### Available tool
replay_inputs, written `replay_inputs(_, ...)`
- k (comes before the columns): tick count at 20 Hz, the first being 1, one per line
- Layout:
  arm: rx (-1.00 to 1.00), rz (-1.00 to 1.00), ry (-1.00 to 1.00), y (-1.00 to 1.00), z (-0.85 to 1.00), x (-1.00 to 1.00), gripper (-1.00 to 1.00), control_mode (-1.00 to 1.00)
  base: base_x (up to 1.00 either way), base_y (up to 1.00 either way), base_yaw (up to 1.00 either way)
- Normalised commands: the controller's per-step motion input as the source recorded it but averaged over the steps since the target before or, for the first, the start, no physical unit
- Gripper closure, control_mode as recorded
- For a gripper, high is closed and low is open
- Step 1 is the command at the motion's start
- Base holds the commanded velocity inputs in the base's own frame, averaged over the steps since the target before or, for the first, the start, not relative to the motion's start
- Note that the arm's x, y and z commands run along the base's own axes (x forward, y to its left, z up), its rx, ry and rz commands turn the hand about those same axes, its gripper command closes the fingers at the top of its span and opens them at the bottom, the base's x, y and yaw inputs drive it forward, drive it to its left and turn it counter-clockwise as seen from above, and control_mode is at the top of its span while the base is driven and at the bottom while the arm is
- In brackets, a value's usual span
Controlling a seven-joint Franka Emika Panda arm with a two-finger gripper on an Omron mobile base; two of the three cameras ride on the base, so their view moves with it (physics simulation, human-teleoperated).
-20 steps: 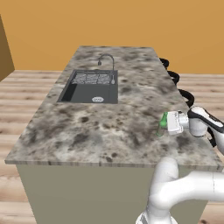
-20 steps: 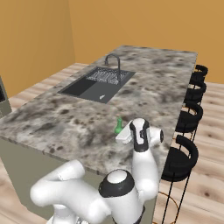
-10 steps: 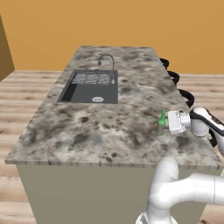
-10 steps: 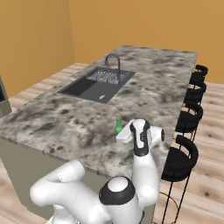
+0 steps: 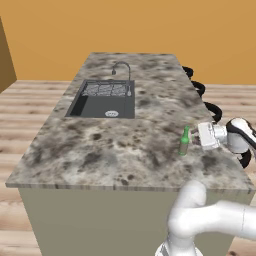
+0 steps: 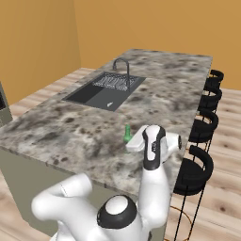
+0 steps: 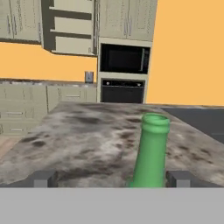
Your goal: Get the candle and the beer from the cabinet and move them to the dining counter.
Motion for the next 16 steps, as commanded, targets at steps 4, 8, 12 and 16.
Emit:
replay_inputs(4,0.0,0.0,-0.01,-0.11,0.64,-0.65,-1.0,-1.0,0.0,0.0,0.0)
replay_inputs(8,0.0,-0.01,0.0,0.03,0.79,-0.79,-1.0,-1.0,0.0,0.0,0.0)
replay_inputs(12,0.0,-0.09,0.0,0.51,0.93,-0.73,-1.0,-1.0,0.0,0.0,0.0)
replay_inputs(16,0.0,-0.12,0.0,0.79,0.92,-0.59,-1.0,-1.0,0.0,0.0,0.0)
